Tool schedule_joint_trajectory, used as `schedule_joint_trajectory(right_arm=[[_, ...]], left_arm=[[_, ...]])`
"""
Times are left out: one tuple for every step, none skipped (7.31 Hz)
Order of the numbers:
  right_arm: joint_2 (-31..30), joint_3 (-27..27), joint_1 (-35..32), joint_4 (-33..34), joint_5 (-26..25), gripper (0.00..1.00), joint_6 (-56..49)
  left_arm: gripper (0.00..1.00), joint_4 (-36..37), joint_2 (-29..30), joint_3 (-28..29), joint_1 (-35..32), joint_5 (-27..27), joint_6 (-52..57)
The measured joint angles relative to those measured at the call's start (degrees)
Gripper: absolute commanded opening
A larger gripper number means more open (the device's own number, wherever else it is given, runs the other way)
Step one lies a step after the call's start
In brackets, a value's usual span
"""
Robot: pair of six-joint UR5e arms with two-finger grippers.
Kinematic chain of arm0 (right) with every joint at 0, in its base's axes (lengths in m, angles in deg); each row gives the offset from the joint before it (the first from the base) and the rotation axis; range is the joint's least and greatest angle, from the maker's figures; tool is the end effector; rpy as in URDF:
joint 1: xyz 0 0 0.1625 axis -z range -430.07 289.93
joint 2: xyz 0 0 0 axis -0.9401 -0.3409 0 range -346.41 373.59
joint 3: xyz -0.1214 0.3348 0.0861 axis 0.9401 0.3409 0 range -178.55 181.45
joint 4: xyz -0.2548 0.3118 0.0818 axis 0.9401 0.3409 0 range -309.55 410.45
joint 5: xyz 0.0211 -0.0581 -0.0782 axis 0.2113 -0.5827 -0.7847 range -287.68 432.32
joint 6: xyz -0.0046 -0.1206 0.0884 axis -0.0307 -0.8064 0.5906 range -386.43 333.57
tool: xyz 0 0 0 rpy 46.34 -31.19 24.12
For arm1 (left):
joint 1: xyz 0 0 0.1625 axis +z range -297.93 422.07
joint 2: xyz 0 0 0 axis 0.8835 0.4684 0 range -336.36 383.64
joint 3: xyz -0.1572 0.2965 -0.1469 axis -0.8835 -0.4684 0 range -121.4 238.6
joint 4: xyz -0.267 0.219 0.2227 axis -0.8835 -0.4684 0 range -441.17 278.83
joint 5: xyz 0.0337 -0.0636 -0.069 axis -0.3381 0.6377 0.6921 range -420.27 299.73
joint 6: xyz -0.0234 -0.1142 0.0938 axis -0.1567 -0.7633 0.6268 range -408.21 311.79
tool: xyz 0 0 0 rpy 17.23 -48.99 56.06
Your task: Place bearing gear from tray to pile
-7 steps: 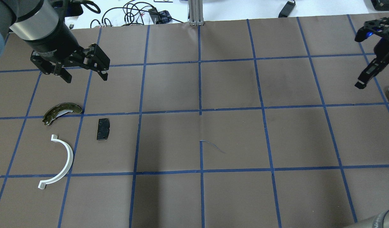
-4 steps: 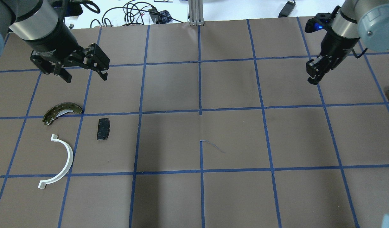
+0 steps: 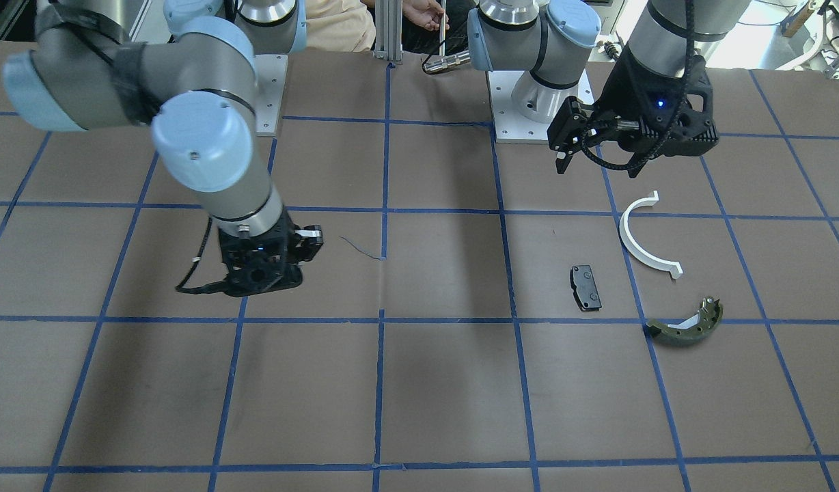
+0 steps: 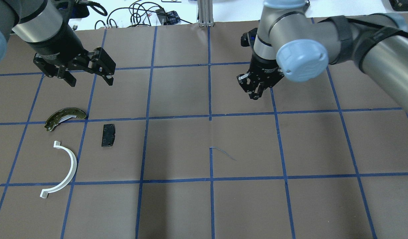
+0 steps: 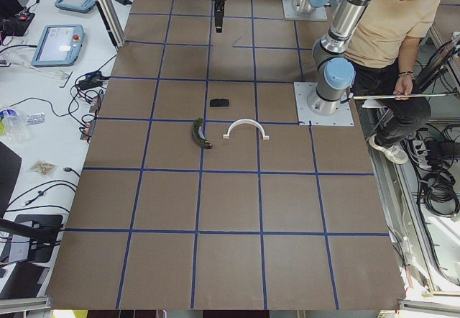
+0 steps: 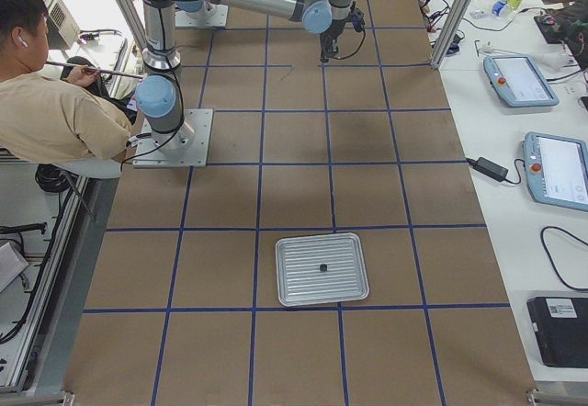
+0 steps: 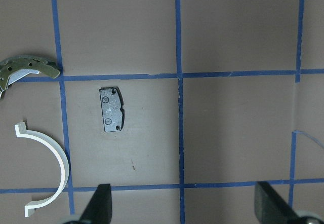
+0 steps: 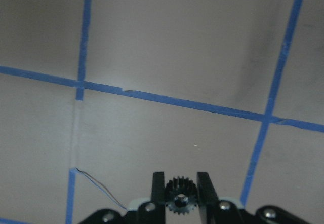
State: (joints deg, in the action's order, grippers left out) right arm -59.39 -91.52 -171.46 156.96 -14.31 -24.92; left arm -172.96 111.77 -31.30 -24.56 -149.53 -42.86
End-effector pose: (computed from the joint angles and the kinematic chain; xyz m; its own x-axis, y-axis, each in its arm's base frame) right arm 0.2504 -0.5238 0.2249 -0.9842 -0.1678 -0.0571 -0.1713 0.9833 0.0622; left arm -0.1071 -0.4838 0.3927 -0.9993 0.0345 0.0125 0.0345 0.9994 -0.0042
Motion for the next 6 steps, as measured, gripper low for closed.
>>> schedule_joint_trajectory(right_arm=[[1.85,-0.22,-3.99,3.04,0.13,0.00,5.38],[3.69,-0.50,-7.28,5.48,0.25,0.06,9.30],[5.77,-0.99,-10.10,9.14,0.32,0.16,12.79],[8.04,-1.39,-12.55,12.94,0.30,0.31,15.69],[10.19,-1.56,-14.68,15.71,0.30,0.42,17.37],[11.71,-1.66,-16.11,17.55,0.36,0.60,18.10]], left_arm=[[1.00,-0.10,0.04,-0.01,-0.02,-0.02,0.24],[1.00,-0.15,0.04,-0.01,-0.02,-0.03,0.29],[1.00,-0.17,-0.01,-0.04,-0.03,-0.06,0.24],[1.00,-0.18,-0.10,-0.07,-0.03,-0.08,0.21],[1.00,-0.16,-0.18,-0.08,-0.03,-0.06,0.18],[1.00,-0.16,-0.24,-0.09,-0.03,-0.09,0.16]])
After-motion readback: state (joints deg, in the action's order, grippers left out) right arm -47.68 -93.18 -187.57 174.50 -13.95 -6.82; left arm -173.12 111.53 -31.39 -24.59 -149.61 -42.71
